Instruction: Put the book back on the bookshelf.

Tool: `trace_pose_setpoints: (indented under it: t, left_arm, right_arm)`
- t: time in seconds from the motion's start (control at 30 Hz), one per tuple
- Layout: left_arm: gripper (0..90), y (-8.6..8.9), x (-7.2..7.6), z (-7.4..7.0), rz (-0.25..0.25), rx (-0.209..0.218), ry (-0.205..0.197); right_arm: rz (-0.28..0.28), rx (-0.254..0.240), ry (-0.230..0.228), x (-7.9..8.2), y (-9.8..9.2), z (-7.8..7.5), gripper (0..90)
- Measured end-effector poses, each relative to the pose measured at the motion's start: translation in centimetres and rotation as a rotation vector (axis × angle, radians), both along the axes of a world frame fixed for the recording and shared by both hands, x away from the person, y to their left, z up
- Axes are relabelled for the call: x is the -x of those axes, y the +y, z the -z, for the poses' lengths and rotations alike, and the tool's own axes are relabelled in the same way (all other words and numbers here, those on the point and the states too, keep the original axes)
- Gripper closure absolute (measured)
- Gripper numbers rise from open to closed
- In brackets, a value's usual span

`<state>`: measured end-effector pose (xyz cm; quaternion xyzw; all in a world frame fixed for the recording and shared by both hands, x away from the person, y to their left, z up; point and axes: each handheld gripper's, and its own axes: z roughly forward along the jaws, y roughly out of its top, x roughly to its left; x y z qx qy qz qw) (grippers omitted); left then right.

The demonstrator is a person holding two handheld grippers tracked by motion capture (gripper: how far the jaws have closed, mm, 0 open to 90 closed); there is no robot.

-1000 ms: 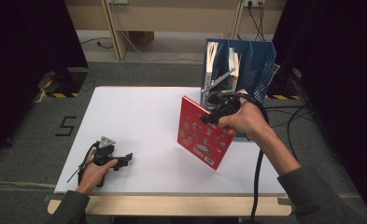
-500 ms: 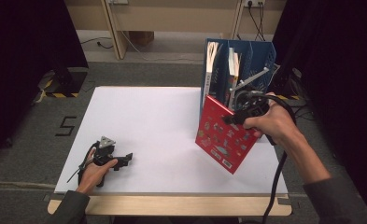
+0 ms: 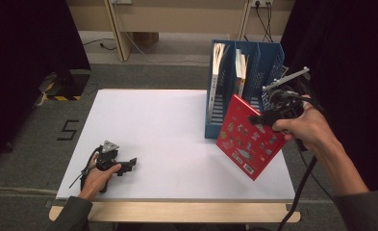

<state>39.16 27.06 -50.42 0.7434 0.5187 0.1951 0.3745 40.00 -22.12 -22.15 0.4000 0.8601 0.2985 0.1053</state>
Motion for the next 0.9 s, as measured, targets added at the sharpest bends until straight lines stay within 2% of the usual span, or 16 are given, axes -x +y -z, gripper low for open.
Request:
trace_pose_setpoints:
  t: [0.23, 0.6, 0.9]
  left_arm:
    - [10.3, 0.0, 0.0, 0.0, 0.000, -0.003, 0.000]
    - [9.8, -0.1, 0.0, 0.0, 0.000, -0.007, 0.000]
    - [9.3, -0.1, 0.0, 0.0, 0.004, -0.011, 0.002]
  right_arm:
    - [0.059, -0.016, -0.018, 0.1, -2.3, -0.9, 78.5]
    - [0.131, -0.008, -0.046, 0.6, -5.1, -2.4, 78.5]
    - [0.208, -0.071, -0.065, -0.6, -7.2, -3.6, 78.5]
